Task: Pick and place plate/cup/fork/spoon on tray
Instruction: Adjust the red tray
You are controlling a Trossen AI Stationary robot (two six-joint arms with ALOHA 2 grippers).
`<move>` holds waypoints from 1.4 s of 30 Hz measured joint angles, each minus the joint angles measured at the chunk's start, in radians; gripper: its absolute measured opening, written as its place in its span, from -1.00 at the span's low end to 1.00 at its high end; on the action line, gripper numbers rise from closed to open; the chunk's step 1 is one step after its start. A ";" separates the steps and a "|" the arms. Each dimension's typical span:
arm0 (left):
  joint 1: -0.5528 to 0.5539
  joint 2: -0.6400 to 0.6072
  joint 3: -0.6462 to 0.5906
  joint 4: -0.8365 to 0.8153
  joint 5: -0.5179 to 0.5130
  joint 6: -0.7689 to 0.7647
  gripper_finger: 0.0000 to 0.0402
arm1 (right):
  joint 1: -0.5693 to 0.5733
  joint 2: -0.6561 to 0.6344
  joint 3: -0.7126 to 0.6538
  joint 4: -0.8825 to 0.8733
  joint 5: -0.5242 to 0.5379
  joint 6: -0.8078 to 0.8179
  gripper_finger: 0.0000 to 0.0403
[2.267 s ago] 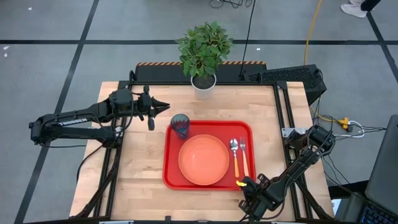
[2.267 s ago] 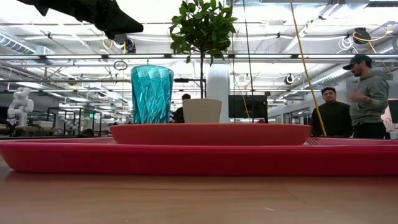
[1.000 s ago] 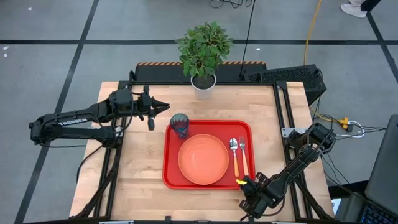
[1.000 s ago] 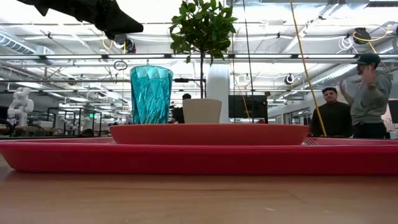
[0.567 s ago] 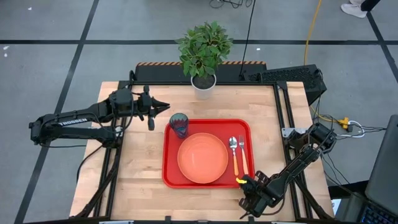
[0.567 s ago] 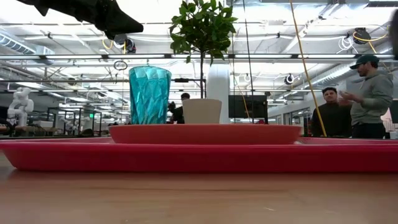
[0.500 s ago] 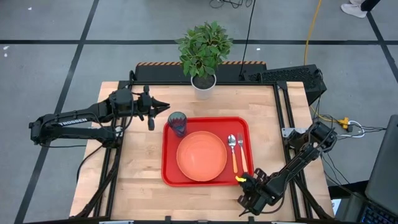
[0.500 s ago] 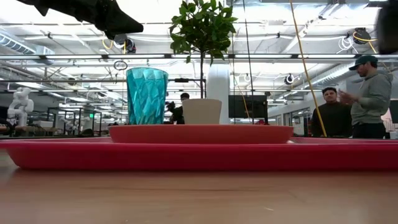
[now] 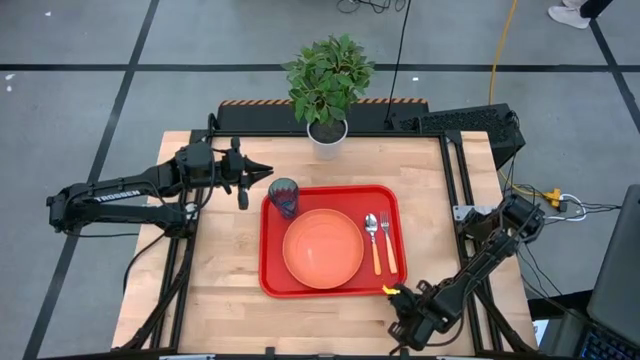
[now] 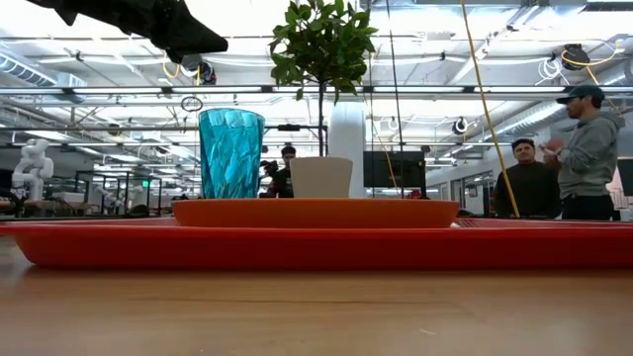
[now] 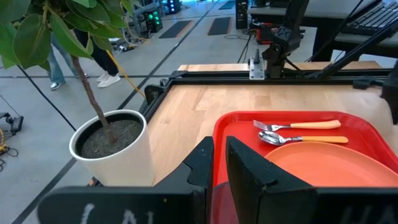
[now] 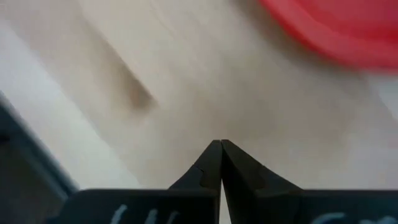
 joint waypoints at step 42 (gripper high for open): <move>0.000 0.000 0.000 0.027 0.000 0.007 -0.77 | -0.045 -0.561 -0.451 -0.467 0.232 0.576 -1.00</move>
